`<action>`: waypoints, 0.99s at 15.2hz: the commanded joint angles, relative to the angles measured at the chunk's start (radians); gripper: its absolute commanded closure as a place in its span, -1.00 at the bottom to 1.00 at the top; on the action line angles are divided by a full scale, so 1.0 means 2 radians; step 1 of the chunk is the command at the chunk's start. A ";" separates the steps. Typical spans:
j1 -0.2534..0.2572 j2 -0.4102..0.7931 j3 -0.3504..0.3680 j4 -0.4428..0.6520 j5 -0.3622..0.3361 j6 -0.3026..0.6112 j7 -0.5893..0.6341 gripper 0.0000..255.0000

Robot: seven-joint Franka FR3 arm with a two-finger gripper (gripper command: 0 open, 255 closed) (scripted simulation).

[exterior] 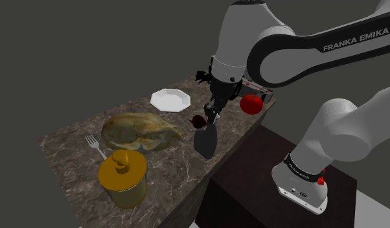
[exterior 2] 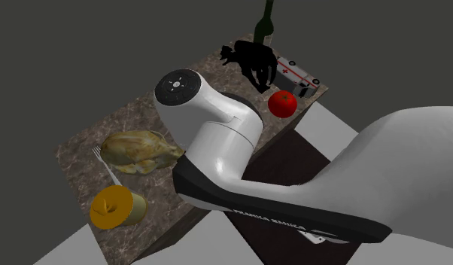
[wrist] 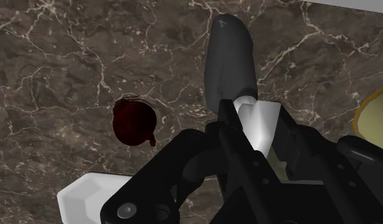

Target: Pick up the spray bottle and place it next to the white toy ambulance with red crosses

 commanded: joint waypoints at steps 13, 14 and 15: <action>-0.001 -0.019 -0.010 0.041 -0.005 -0.060 -0.001 1.00; -0.001 -0.021 -0.012 0.046 -0.005 -0.067 -0.002 1.00; -0.001 -0.022 -0.013 0.052 -0.006 -0.074 -0.002 1.00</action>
